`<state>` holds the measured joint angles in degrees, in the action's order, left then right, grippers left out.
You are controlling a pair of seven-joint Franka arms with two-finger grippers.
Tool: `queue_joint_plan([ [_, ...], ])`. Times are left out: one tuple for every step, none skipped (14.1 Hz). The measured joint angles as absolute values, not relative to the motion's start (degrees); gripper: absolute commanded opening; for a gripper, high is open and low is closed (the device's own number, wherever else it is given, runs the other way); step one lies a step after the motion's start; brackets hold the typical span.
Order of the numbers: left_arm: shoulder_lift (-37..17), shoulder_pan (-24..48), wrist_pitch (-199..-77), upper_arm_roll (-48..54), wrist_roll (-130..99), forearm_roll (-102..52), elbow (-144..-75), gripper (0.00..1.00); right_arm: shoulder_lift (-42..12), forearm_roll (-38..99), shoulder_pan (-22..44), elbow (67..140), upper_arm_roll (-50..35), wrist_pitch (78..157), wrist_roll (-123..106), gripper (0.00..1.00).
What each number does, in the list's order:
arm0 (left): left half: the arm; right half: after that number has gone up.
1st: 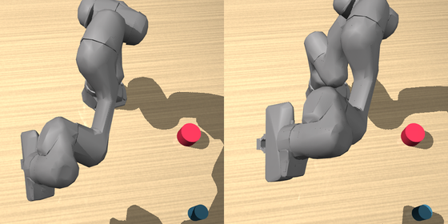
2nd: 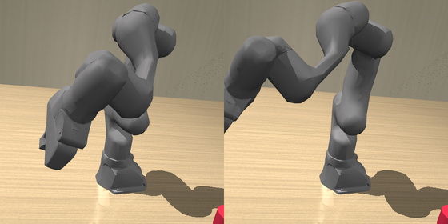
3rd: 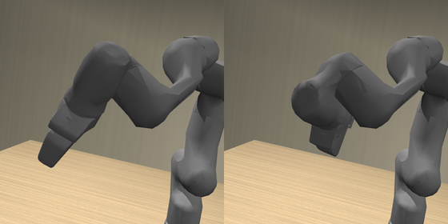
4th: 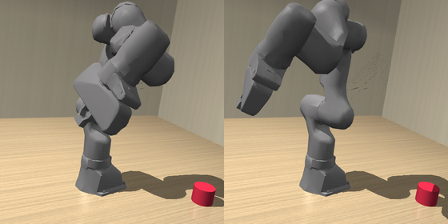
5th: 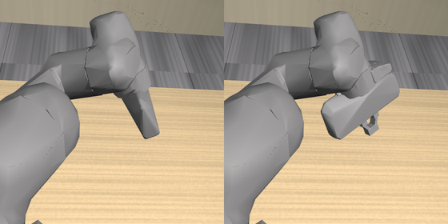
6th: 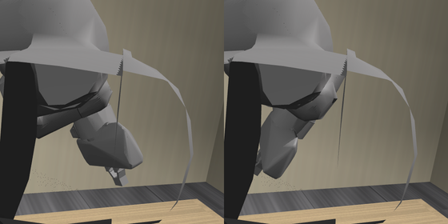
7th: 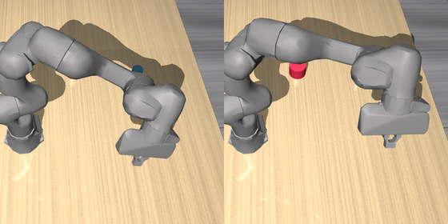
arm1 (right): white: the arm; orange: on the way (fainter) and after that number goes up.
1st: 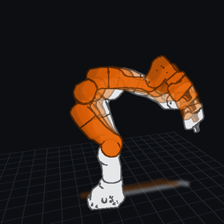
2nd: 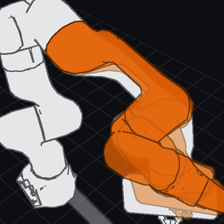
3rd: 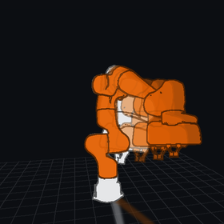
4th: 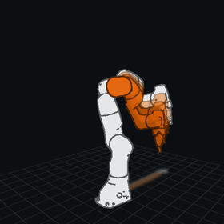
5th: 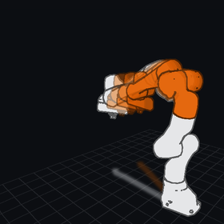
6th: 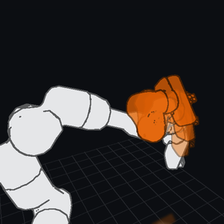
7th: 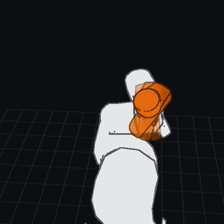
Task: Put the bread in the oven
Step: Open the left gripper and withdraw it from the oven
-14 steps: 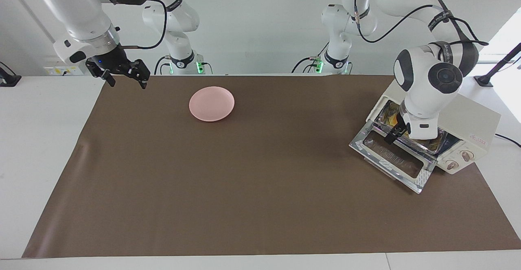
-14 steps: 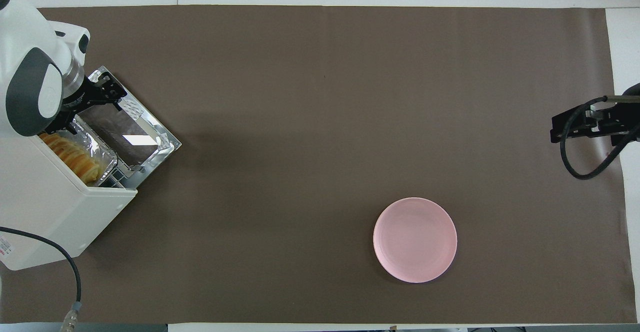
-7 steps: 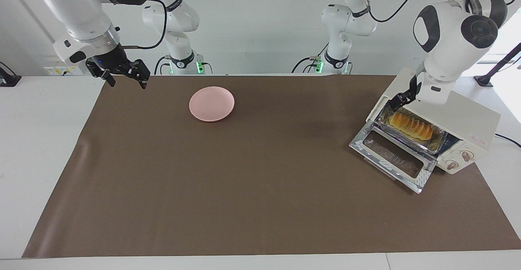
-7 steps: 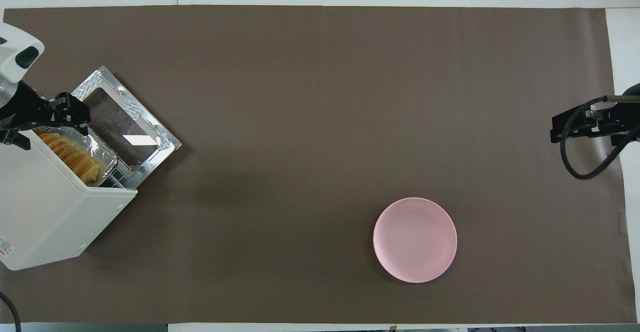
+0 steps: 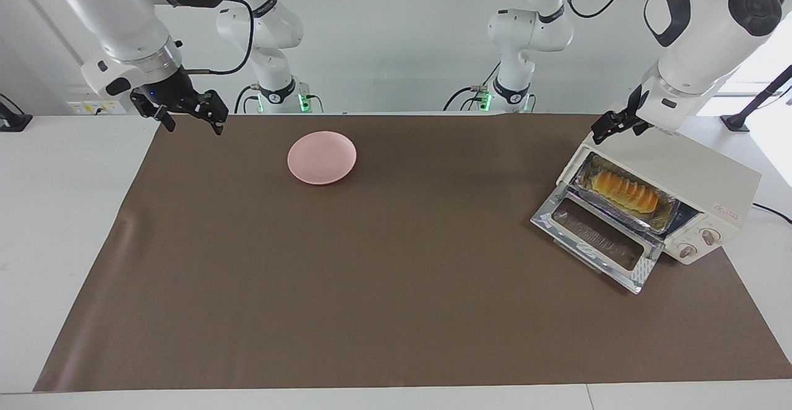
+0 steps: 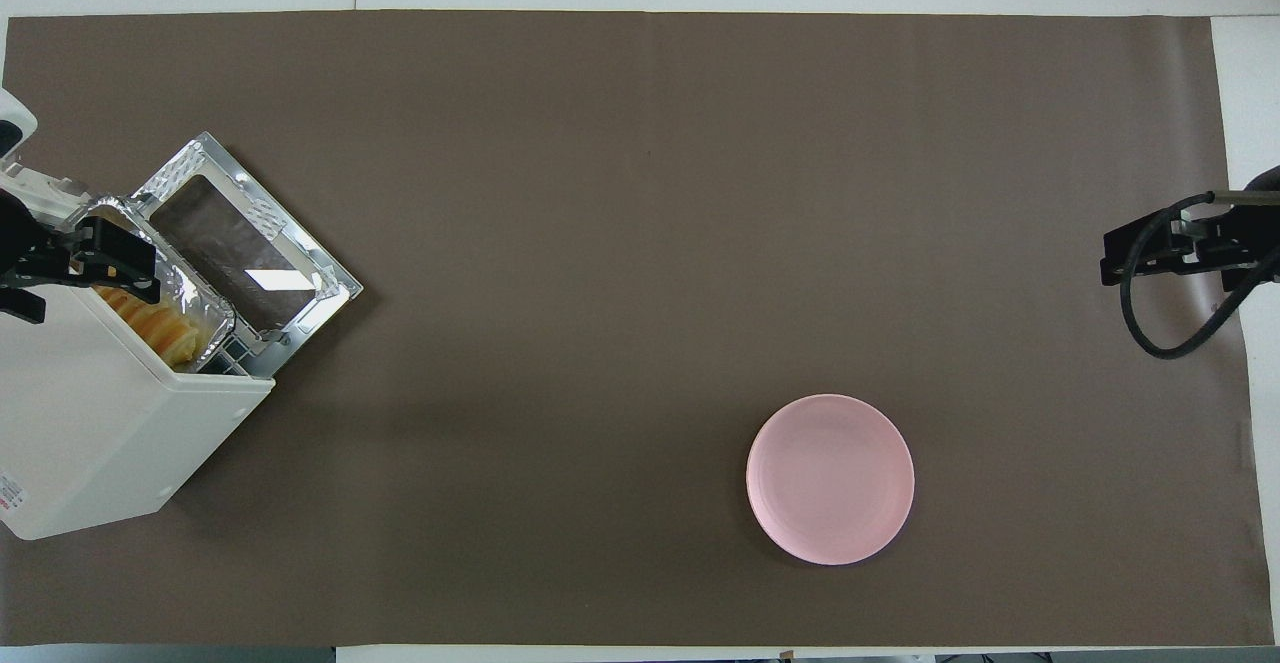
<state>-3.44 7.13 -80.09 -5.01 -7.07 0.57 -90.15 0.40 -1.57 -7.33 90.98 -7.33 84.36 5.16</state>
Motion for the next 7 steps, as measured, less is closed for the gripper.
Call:
queue_joint_plan([
  [-3.4, 4.3, -79.8, -1.3, -6.9, 0.5, -90.1, 1.00, 0.4, -1.6, -7.3, 91.0, -7.3, 84.4, 5.2, 1.00],
  [-3.3, 3.3, -79.6, 0.6, -6.9, 0.5, -90.1, 1.00, 0.4, -1.6, -7.3, 91.0, -7.3, 84.4, 5.2, 1.00],
  [-3.2, 3.2, -79.6, 1.4, -6.9, 0.5, -90.1, 1.00, 0.4, -1.6, -7.3, 91.0, -7.3, 84.4, 5.2, 1.00],
  [-3.1, 3.2, -79.6, 1.9, -6.9, 0.5, -90.1, 1.00, 0.4, -1.6, -7.3, 91.0, -7.3, 84.4, 5.2, 1.00],
  [-3.0, 3.2, -79.5, 2.0, -6.7, 0.5, -90.1, 1.00, 0.4, -1.6, -7.3, 91.0, -7.3, 84.4, 5.2, 1.00],
  [-2.6, 3.2, -79.1, 1.9, -6.5, 0.5, -90.1, 1.00, 0.4, -1.6, -7.3, 91.0, -7.3, 84.4, 5.2, 1.00],
  [-2.0, 3.2, -78.7, 1.9, -6.3, 0.5, -90.4, 1.00, 0.4, -1.6, -7.3, 91.0, -7.3, 84.4, 5.2, 1.00],
])
